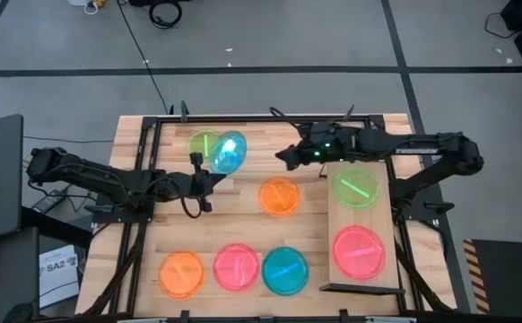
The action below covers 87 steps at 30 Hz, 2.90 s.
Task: Place and stack plates onto a shelf
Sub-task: Stack the top blue transparent plate on top of the green transparent plate on the shelf
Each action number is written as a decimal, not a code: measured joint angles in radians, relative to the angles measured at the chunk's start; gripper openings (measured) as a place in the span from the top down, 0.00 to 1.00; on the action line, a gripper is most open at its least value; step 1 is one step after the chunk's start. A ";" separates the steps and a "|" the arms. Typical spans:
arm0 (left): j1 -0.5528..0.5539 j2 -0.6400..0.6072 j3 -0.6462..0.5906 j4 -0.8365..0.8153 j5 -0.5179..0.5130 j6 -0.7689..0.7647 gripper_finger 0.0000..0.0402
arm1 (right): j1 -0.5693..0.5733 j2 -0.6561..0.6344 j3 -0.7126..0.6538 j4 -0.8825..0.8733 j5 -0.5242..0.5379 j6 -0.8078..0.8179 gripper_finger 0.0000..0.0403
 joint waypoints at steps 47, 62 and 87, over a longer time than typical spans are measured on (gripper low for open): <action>0.000 0.001 0.000 -0.051 -0.014 0.275 0.99 | -0.104 0.299 -0.002 0.453 -0.113 0.034 0.67; 0.000 0.001 0.000 -0.051 -0.016 0.341 0.98 | -0.104 0.299 -0.002 0.405 -0.113 0.034 0.69; 0.001 0.001 0.000 -0.050 -0.019 0.334 0.98 | -0.104 0.299 -0.001 0.391 -0.108 0.023 0.97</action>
